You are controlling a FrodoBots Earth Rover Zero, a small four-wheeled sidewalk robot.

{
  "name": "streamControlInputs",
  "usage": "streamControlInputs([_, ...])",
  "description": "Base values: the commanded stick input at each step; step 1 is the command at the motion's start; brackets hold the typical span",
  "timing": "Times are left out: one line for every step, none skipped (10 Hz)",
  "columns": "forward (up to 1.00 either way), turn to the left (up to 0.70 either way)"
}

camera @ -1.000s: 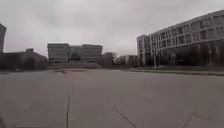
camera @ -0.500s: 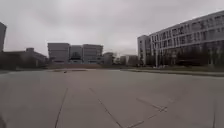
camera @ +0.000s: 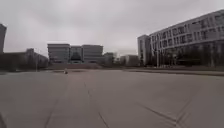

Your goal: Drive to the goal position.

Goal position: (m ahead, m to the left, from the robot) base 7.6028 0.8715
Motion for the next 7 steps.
streamControlInputs([0.7, 0.0])
streamControlInputs([0.7, 0.0])
streamControlInputs([0.7, 0.0])
streamControlInputs([0.7, 0.0])
streamControlInputs([0.7, 0.0])
streamControlInputs([0.7, 0.0])
streamControlInputs([0.7, 0.0])
